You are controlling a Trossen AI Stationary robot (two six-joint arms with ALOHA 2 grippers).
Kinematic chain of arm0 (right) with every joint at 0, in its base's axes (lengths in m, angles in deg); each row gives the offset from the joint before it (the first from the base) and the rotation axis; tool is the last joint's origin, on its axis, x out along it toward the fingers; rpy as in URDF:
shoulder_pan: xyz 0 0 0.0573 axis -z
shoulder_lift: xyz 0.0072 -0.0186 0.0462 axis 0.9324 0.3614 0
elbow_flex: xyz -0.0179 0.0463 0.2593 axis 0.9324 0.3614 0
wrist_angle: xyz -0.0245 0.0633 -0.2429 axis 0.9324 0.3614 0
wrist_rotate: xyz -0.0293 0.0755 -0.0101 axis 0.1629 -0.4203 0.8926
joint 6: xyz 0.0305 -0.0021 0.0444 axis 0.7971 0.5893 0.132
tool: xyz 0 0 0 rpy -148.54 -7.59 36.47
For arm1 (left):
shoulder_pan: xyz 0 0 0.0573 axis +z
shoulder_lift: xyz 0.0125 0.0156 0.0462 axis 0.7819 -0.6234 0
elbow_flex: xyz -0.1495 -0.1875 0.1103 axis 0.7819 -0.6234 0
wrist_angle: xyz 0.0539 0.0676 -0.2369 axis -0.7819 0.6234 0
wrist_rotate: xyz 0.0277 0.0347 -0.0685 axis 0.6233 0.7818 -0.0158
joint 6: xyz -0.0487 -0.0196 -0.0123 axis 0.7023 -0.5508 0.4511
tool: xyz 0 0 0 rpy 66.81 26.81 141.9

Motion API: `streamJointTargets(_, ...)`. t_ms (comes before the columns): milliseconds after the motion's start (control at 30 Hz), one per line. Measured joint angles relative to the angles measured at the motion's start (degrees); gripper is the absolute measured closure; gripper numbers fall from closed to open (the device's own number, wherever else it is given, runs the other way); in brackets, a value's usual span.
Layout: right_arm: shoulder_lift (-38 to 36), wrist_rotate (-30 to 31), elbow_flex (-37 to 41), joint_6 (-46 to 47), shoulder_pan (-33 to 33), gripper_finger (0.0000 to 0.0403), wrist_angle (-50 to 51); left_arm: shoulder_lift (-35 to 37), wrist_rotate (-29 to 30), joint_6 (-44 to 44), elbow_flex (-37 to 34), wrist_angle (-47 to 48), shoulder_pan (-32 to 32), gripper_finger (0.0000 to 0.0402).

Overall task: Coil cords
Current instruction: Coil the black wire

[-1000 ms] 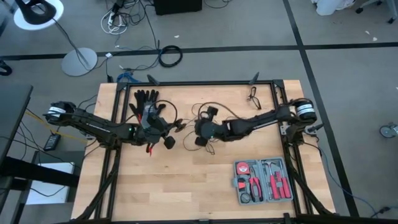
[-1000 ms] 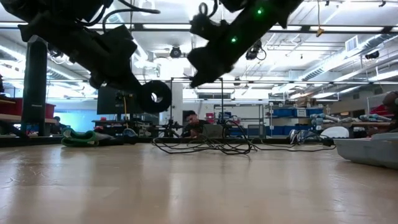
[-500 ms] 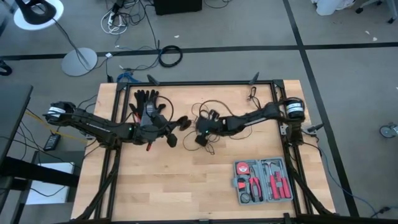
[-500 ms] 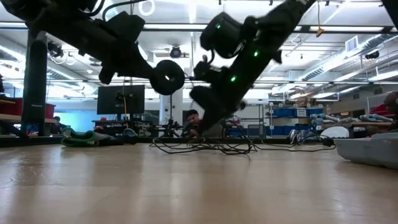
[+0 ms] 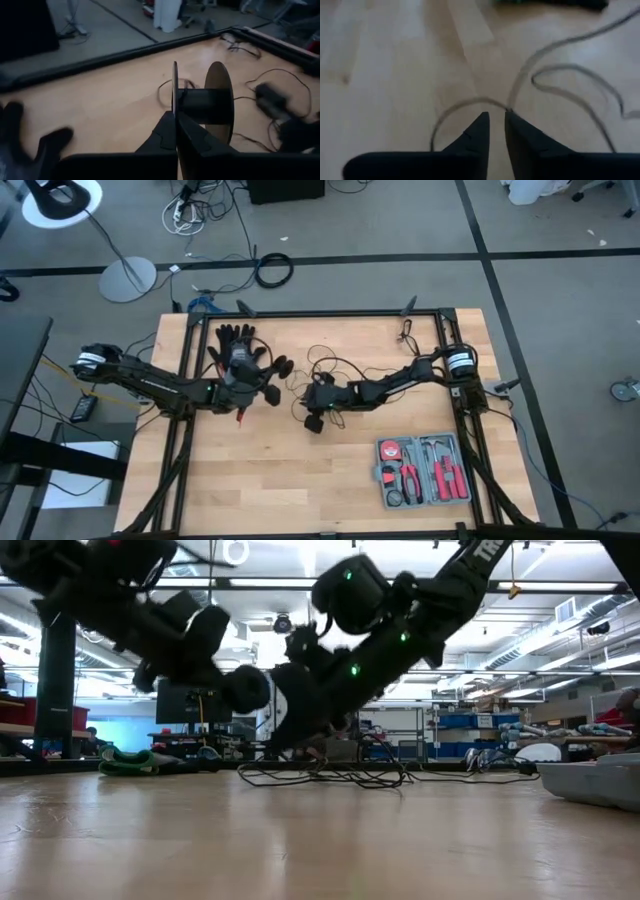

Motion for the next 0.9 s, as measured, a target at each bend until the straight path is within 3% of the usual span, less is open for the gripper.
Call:
streamJointTargets(300,-4.1,0.0,0.0,-6.1,-0.9,0.0295,4.8,0.0,0.1,5.2,-5.6,-6.5,-0.6,0.0401)
streamJointTargets(467,-4.4,0.6,0.0,-9.3,0.1,0.0293,4.7,0.2,1.1,2.2,-5.6,-7.7,-0.5,0.0401)
streamJointTargets(600,-2.5,0.7,0.6,-11.8,1.9,0.0292,-1.0,0.2,2.6,-0.8,-5.6,-9.8,-0.4,0.0401)
streamJointTargets(900,-3.1,-0.3,1.3,-17.5,7.6,0.0291,-8.6,0.2,3.8,-10.8,-5.6,-21.9,0.6,0.0401)
